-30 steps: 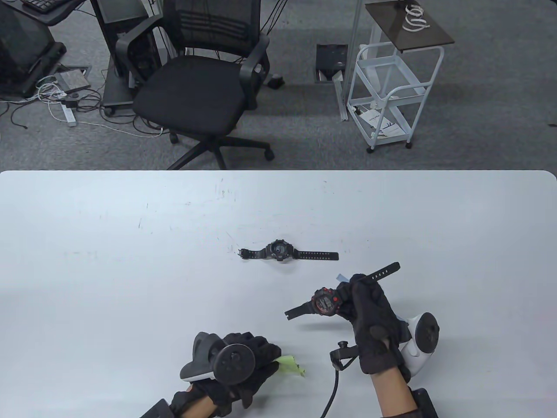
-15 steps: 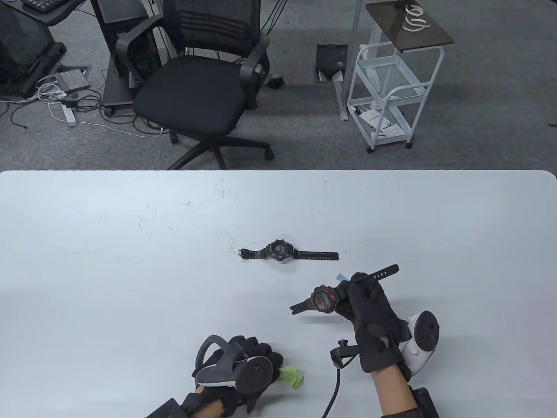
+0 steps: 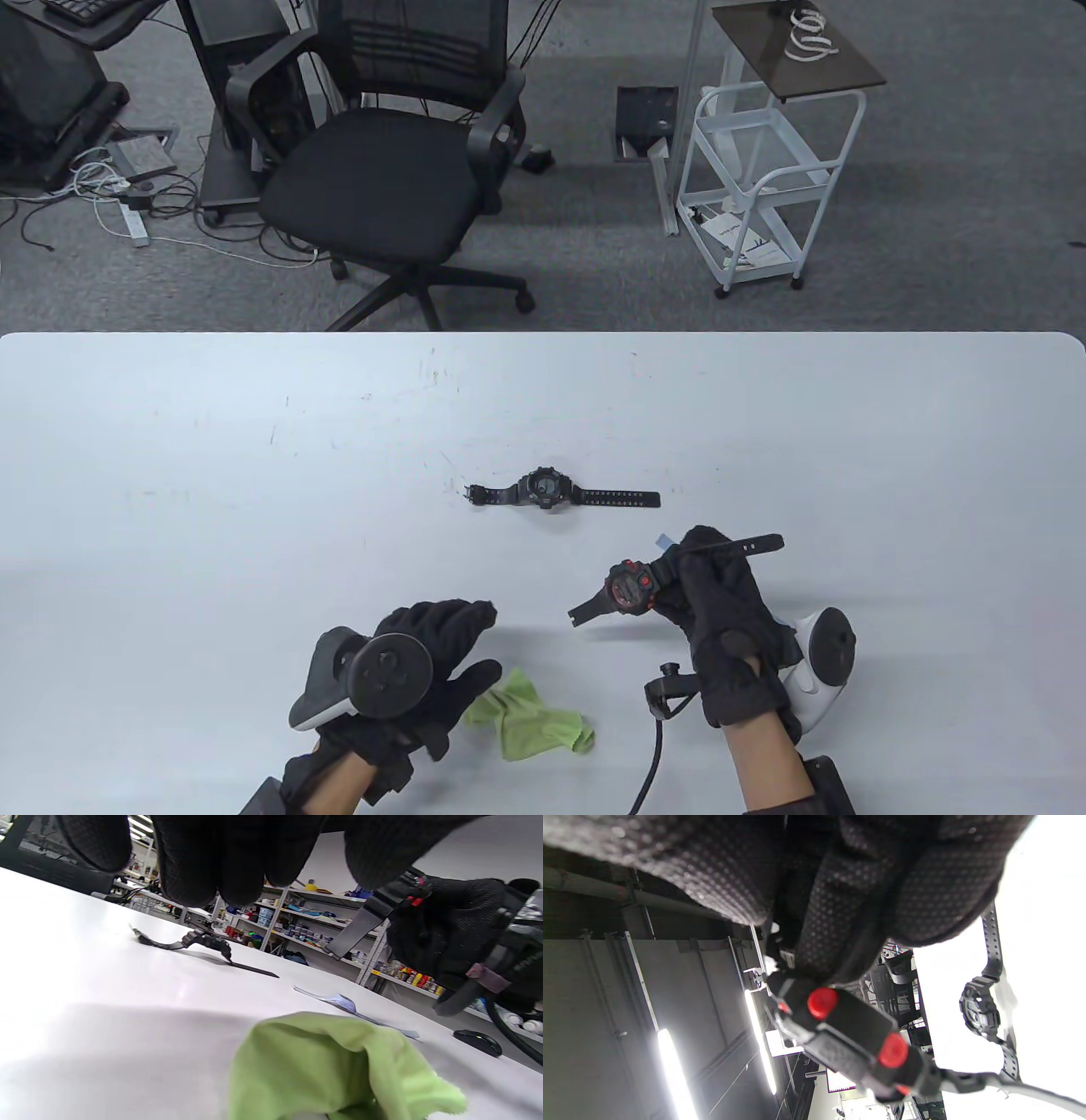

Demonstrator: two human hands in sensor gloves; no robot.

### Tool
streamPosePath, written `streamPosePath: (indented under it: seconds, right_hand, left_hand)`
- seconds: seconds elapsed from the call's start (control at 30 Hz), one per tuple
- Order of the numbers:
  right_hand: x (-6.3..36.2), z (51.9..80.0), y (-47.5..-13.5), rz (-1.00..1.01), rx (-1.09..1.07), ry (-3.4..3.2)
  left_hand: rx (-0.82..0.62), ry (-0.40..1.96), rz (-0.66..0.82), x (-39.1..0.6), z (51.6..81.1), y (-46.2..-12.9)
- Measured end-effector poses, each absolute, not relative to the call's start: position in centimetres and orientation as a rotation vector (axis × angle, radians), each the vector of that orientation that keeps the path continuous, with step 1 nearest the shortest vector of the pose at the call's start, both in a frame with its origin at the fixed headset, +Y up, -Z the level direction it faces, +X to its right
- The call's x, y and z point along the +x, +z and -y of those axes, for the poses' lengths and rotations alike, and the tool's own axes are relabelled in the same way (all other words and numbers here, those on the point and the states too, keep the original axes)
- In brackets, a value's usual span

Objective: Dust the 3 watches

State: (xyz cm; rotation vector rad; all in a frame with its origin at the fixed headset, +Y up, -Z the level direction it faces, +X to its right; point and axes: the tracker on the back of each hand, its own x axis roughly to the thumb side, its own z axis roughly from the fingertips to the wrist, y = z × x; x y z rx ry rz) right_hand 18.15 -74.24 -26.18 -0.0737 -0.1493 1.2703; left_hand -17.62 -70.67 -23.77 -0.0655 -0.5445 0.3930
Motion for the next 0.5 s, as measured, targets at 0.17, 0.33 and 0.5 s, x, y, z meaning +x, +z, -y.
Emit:
streamPosePath:
  seconds: [0.17, 0.33, 0.5]
  right_hand:
    - [16.7, 74.0, -26.6, 0.127, -0.128, 1.293]
    - [13.7, 74.9, -29.3, 0.083, -0.242, 1.333]
    - [10.2, 76.6, -32.9, 0.017, -0.329, 1.255]
  left_hand:
    - [-0.084, 0.339, 0.531, -17.5, 70.7, -23.9]
    - [-0.141, 0.322, 0.535, -17.3, 71.2, -24.2]
    - [-0.171, 0.312, 0.542, -17.2, 71.3, -24.2]
